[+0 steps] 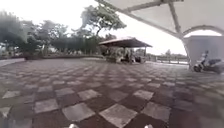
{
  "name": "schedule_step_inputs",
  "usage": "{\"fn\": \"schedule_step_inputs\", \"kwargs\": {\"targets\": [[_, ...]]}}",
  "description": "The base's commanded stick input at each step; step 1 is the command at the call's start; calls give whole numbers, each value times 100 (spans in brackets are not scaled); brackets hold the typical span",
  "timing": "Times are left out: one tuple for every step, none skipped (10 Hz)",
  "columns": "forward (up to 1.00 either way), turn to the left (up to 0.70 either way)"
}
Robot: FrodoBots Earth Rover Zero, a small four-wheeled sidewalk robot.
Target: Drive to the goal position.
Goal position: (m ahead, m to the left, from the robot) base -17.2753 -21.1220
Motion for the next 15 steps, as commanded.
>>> {"fn": "schedule_step_inputs", "kwargs": {"targets": [[68,-34],[68,-34],[68,-34],[68,-34],[68,-34],[68,-34],[68,-34],[68,-34],[68,-34],[68,-34],[68,-34],[68,-34],[68,-34],[68,-34],[68,-34]]}}
